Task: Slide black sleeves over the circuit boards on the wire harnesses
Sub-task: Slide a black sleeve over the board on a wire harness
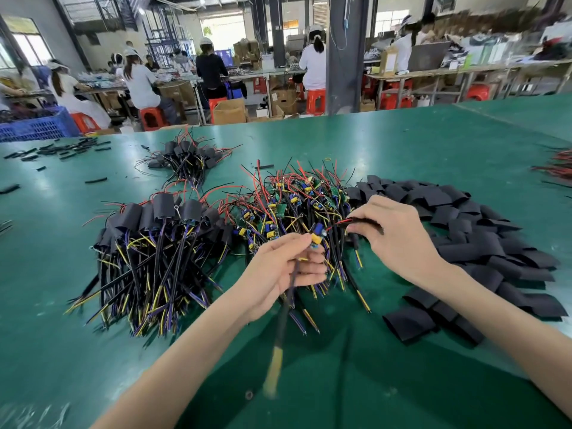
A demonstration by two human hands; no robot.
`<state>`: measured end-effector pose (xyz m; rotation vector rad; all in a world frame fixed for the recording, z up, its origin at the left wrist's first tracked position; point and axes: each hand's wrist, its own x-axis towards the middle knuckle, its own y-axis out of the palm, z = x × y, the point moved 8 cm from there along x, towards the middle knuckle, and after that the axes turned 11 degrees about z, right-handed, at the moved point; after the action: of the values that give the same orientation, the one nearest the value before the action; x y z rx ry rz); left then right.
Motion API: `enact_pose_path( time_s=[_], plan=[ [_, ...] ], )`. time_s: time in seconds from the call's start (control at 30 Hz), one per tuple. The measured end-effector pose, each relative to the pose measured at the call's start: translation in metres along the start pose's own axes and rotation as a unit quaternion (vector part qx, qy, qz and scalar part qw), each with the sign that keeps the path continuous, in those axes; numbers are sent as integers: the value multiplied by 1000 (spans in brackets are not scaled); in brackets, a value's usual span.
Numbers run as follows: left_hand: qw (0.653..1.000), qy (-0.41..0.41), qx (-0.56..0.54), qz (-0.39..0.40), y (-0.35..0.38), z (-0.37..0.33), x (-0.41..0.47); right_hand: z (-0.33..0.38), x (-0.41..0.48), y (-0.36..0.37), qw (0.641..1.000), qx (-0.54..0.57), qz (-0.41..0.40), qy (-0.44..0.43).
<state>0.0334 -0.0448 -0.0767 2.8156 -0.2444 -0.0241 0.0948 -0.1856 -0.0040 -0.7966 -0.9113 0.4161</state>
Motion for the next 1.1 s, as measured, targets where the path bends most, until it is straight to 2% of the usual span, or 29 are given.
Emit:
enact_pose_path(
  time_s=[0.1,0.2,0.53,0.73,0.93,1.1],
  plan=[
    [998,-60,-25,-2,-5,7,1,0,1,12,996,-19,84,-24],
    [997,-76,25,5,-6,9,1,5,-1,21,990,-10,133,-43],
    [974,-43,218,53,0,1,-4,18,-5,26,981,36,178,-68],
    [954,-50,280,92,3,1,-5,22,-5,26,972,89,205,-76],
    [931,-55,351,79,0,-2,-7,22,-7,32,962,97,243,-77],
    [921,-50,382,56,-2,-5,-7,27,-10,34,963,39,246,-98]
  ],
)
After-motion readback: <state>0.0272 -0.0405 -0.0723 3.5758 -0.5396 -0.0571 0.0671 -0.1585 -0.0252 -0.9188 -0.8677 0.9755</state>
